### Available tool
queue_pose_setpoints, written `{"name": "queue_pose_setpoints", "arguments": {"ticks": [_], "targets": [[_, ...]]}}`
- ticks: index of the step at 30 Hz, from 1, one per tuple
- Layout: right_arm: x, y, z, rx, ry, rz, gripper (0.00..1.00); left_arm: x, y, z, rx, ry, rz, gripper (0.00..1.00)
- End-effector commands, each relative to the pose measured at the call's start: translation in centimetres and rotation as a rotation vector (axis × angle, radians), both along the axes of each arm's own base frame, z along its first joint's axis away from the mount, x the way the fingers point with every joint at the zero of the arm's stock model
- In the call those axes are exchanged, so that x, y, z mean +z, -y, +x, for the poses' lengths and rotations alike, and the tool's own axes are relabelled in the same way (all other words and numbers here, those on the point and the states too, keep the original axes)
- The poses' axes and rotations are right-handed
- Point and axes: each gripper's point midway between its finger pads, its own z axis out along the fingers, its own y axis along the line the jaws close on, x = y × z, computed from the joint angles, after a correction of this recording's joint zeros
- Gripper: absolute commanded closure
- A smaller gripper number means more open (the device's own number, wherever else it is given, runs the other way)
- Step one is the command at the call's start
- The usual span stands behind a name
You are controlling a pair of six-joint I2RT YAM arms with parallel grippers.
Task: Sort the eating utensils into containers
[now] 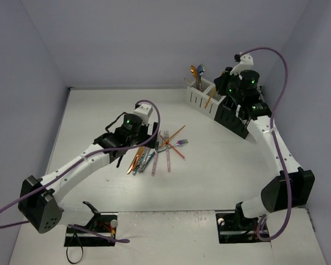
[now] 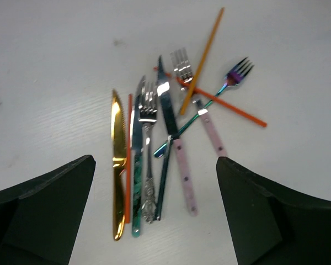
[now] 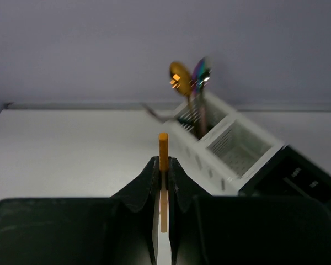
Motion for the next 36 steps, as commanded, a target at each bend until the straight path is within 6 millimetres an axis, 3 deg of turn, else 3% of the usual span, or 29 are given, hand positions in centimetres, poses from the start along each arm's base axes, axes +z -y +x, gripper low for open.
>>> {"name": "queue_pose_setpoints", "arguments": {"ticks": [1, 4, 6, 10, 13, 16, 19, 23, 28, 31, 36], "targets": [[5.0, 4.5, 4.7, -0.136, 0.165, -0.111, 1.00, -0.2, -4.5, -0.9, 0.137, -0.021, 0.004, 0.09], [6.3, 6.6, 7.3, -0.183, 0.201, -0.144, 1.00, -1.2, -6.1, -1.7, 0.167, -0.042, 0.019, 0.09], [5.7, 7.2, 9.1, -0.197, 0.200, -0.165, 1.00, -1.7, -6.9, -2.3, 0.183, -0.051, 0.024, 0.09], [3.0, 8.0, 12.6, -0.206, 0.173, -0.179, 1.00, -2.5, -7.5, -3.2, 0.200, -0.076, 0.018, 0.09], [1.4, 7.7, 13.9, -0.185, 0.158, -0.176, 1.00, -2.9, -7.5, -3.5, 0.199, -0.092, 0.008, 0.09], [-1.6, 7.3, 15.1, -0.166, 0.110, -0.162, 1.00, -3.2, -7.5, -3.9, 0.203, -0.109, 0.001, 0.09], [-4.8, 6.3, 15.5, -0.124, 0.056, -0.131, 1.00, -3.3, -7.6, -4.1, 0.206, -0.113, -0.008, 0.09], [-7.3, 5.1, 15.3, -0.093, 0.011, -0.127, 0.99, -3.4, -7.7, -4.4, 0.213, -0.119, -0.013, 0.09], [-10.0, 4.9, 14.4, -0.088, -0.046, -0.129, 0.81, -3.9, -7.2, -4.5, 0.202, -0.147, -0.027, 0.09], [-9.0, 5.2, 13.6, -0.096, -0.035, -0.139, 0.64, -4.1, -6.8, -4.5, 0.188, -0.159, -0.027, 0.09], [-5.8, 6.1, 11.1, -0.132, -0.001, -0.161, 0.50, -4.5, -6.5, -4.2, 0.171, -0.182, 0.003, 0.11]]}}
